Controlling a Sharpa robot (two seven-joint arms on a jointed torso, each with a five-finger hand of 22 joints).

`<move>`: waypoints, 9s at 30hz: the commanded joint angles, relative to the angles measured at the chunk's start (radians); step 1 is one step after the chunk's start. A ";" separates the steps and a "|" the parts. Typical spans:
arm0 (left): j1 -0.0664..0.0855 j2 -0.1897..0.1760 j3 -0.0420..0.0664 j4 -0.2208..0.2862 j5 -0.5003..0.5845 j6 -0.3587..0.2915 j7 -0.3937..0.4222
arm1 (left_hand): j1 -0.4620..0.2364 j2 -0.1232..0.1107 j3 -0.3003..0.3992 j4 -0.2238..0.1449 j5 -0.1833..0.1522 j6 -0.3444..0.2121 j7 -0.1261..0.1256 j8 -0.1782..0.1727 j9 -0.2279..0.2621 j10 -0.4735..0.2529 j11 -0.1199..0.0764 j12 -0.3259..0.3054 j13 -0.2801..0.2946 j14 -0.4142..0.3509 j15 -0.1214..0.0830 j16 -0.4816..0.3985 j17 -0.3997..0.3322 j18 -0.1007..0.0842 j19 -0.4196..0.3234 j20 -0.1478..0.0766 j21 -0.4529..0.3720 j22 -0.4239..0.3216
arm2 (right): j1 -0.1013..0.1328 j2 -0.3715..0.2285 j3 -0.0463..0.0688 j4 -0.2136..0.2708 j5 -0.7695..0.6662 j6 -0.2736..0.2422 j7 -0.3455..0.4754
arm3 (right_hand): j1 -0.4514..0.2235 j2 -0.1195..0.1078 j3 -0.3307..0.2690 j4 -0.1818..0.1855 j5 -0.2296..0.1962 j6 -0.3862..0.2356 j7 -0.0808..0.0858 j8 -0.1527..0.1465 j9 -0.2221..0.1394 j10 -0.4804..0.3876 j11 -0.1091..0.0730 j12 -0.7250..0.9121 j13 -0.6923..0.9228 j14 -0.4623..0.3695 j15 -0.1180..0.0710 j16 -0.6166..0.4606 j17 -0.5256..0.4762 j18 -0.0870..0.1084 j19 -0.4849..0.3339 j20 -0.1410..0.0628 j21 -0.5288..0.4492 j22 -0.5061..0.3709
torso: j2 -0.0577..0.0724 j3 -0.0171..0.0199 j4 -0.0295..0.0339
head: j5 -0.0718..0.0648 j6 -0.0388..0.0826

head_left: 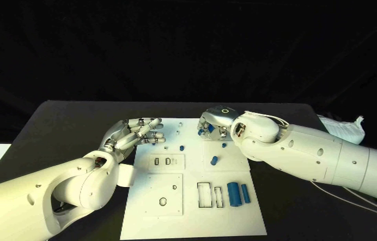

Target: Assemble the parts on the task board

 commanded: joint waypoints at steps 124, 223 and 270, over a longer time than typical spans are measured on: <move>0.010 -0.024 0.001 0.013 0.006 0.037 -0.006 | 0.018 0.001 0.003 -0.017 0.000 -0.001 0.009 -0.008 0.000 -0.009 0.000 -0.001 -0.001 -0.001 0.002 -0.011 0.008 0.008 0.003 0.005 -0.009 -0.003 | 0.001 -0.108 0.030 0.086 0.269 -0.181 -0.139 | -0.075 -0.177 -0.199 0.179 0.213 -0.164 0.000 -0.005 -0.007 0.173 -0.016 0.314 0.226 0.054 -0.023 0.096 0.101 -0.039 0.060 -0.010 0.163 0.204 | 0.017 -0.0138 -0.0064 | 0.002 0.022; 0.009 -0.014 0.001 0.015 0.006 0.047 -0.014 | 0.025 0.004 0.008 -0.027 0.000 0.000 0.008 -0.008 0.000 -0.009 -0.001 0.000 -0.001 0.001 0.001 -0.015 0.013 0.008 0.004 0.005 -0.011 -0.004 | -0.024 0.125 0.009 0.046 -0.009 -0.130 -0.222 | 0.119 -0.005 -0.270 0.196 0.128 -0.049 -0.023 0.060 0.023 0.247 -0.032 1.406 1.408 0.093 -0.033 0.280 0.420 -0.094 0.170 -0.020 0.373 0.555 | 0.017 -0.0184 0.0052 | 0.007 -0.001; 0.009 -0.011 0.000 0.006 0.006 0.050 -0.017 | 0.025 0.004 0.008 -0.027 0.000 0.000 0.008 -0.009 0.000 -0.009 -0.001 0.000 -0.001 0.001 0.001 -0.015 0.014 0.008 0.004 0.005 -0.011 -0.004 | -0.039 0.068 0.004 0.060 0.074 -0.249 -0.194 | -0.143 -0.040 -0.392 0.296 0.208 -0.172 0.023 -0.019 0.002 0.203 0.012 1.326 1.353 0.092 0.006 0.279 0.417 -0.094 0.164 0.019 0.377 0.563 | 0.015 -0.0150 -0.0001 | 0.003 -0.001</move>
